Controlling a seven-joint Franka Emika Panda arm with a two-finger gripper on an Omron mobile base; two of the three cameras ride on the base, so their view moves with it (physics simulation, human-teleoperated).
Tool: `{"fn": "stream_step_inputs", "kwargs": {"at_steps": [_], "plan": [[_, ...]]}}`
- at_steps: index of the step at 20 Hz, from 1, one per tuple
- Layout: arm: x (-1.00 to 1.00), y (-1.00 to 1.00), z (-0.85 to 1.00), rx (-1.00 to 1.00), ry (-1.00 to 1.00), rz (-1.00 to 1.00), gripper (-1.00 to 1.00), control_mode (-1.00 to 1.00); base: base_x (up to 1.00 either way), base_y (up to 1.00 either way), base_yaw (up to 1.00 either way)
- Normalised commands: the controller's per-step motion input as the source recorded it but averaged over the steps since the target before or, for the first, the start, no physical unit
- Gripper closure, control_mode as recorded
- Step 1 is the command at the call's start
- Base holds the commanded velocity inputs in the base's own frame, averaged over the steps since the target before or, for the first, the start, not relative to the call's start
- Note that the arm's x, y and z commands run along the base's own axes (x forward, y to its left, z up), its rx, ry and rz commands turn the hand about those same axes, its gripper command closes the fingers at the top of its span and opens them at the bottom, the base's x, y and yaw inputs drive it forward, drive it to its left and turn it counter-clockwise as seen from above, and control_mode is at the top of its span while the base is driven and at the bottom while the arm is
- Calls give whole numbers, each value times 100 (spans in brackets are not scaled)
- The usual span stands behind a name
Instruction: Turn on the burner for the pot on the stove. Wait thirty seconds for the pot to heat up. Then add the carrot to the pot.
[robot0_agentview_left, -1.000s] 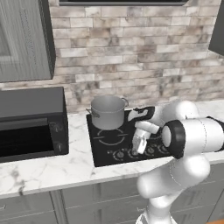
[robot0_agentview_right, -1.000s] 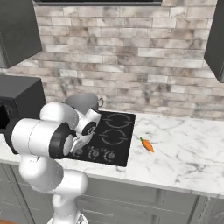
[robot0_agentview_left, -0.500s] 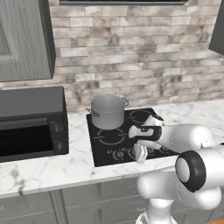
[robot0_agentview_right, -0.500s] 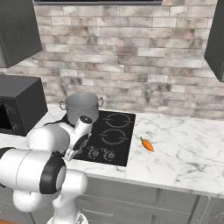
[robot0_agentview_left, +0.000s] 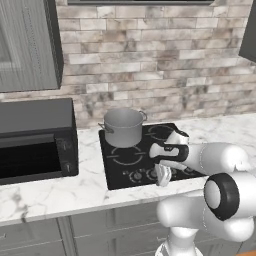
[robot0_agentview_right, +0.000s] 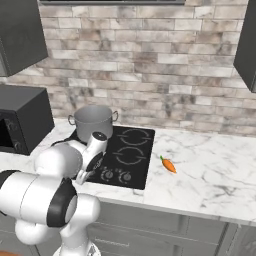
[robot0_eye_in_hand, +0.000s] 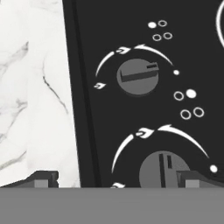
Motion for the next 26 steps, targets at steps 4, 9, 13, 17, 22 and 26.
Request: {"fn": "stream_step_inputs", "kwargs": {"at_steps": [4, 9, 13, 17, 22, 26], "plan": [[0, -4, 100, 0, 0, 0, -100, -100, 0, 0, 0], [9, 0, 100, 0, 0, 0, -100, -100, 0, 0, 0], [17, 0, 100, 0, 0, 0, -100, -100, 0, 0, 0], [19, 0, 100, 0, 0, 0, -100, -100, 0, 0, 0], [8, 0, 100, 0, 0, -1, -100, -100, 0, 0, 0], [0, -7, 100, 0, 0, -3, -100, -100, 0, 0, 0]]}}
